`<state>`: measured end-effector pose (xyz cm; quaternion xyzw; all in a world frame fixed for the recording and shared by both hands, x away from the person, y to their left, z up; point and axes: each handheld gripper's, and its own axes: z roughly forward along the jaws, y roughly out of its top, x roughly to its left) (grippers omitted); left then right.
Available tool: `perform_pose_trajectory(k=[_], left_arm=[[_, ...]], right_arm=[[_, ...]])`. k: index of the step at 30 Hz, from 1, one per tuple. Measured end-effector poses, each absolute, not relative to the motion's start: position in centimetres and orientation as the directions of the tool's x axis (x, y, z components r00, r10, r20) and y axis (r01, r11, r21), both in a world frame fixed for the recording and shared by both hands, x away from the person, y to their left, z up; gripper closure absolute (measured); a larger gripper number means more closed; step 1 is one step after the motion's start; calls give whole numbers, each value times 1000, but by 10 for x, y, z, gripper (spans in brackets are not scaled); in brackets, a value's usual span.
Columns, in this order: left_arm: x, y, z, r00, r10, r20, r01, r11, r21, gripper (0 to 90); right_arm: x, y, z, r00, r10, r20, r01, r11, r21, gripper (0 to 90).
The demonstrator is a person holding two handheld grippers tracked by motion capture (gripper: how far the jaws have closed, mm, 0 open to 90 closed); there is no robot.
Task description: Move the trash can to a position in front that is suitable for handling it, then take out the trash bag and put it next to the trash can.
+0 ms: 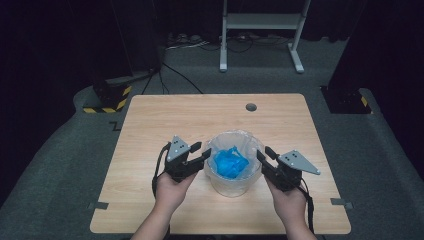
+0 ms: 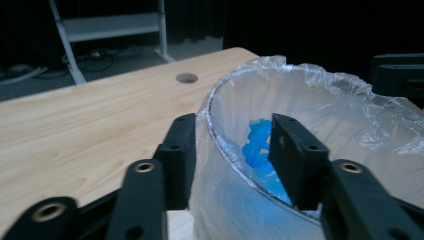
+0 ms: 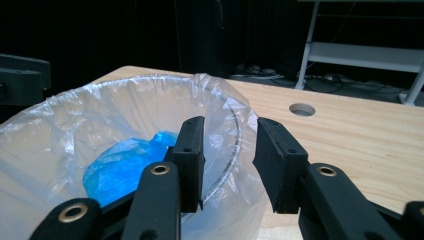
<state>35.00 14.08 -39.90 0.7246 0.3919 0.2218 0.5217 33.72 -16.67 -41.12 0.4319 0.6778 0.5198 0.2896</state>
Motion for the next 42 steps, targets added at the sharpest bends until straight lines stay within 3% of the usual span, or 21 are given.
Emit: perform_pose_trajectory(k=[7, 13, 18, 22, 27, 38, 42], left_arm=[[348, 144, -405, 599, 798, -75, 314, -147, 938, 461], [349, 149, -408, 587, 800, -122, 300, -75, 951, 432], [344, 145, -404, 594, 800, -86, 262, -92, 961, 356], [346, 141, -406, 583, 807, -95, 295, -101, 950, 383], [352, 139, -413, 568, 811, -142, 347, -79, 934, 349], [353, 140, -419, 563, 797, -220, 391, -23, 920, 695], [349, 138, -419, 558, 806, -199, 372, -28, 928, 742]], right_arm=[[333, -169, -410, -453, 891, 38, 235, 78, 969, 624], [331, -169, -409, -442, 896, 36, 202, 60, 977, 612], [332, -165, -411, -438, 898, 41, 214, 60, 975, 614], [332, -163, -412, -432, 901, 37, 215, 63, 975, 615], [333, -162, -413, -431, 902, 27, 215, 74, 974, 622], [336, -161, -418, -438, 898, 46, 269, 81, 960, 645], [339, -161, -421, -442, 893, 88, 311, 60, 949, 696]])
